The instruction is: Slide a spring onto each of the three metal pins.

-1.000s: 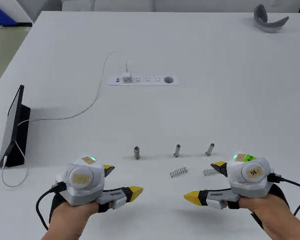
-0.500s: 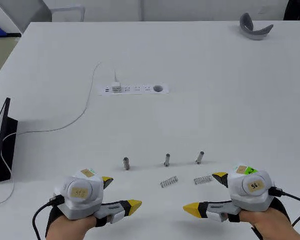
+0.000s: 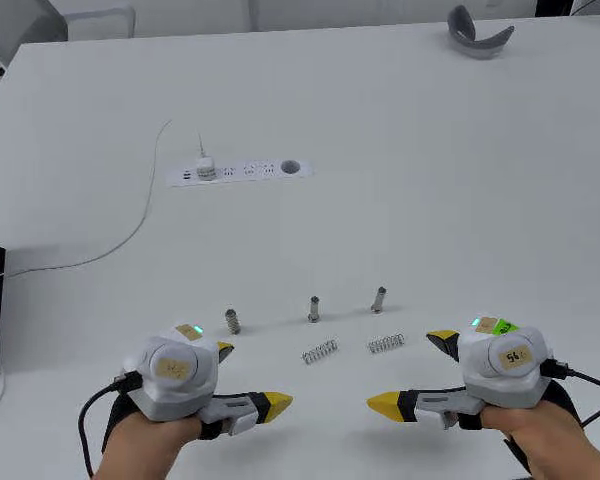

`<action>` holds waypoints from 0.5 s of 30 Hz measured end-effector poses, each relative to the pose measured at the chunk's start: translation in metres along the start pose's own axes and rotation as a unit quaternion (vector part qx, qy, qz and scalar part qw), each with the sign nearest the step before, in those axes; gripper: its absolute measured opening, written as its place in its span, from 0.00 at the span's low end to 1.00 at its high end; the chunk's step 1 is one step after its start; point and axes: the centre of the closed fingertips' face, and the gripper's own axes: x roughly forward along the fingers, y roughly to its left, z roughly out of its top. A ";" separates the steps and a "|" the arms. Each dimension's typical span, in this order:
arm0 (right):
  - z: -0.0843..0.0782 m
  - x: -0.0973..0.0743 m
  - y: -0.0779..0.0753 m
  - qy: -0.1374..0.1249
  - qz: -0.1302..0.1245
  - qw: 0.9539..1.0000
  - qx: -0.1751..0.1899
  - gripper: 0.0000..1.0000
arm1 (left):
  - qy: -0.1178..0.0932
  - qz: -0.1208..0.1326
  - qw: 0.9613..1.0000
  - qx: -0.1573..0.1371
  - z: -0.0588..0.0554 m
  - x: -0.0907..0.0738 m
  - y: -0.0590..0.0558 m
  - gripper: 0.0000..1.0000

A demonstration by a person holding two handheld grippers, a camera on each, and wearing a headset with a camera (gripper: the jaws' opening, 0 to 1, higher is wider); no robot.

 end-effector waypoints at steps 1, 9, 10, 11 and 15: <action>-0.001 -0.002 -0.001 -0.001 -0.002 1.000 0.001 0.86 | 0.001 -0.004 1.000 0.003 0.002 0.003 -0.002 0.69; -0.005 -0.007 -0.007 0.000 -0.005 1.000 0.006 0.87 | 0.013 -0.019 1.000 0.020 0.011 0.024 -0.011 0.68; -0.005 -0.007 -0.007 -0.001 -0.005 1.000 0.006 0.87 | 0.015 -0.021 0.999 0.021 0.011 0.027 -0.012 0.67; -0.004 -0.008 -0.007 -0.003 -0.005 1.000 0.006 0.87 | 0.017 -0.024 0.999 0.023 0.013 0.029 -0.014 0.66; -0.003 -0.011 -0.008 -0.006 -0.006 1.000 0.008 0.87 | 0.023 -0.033 0.999 0.031 0.016 0.038 -0.019 0.65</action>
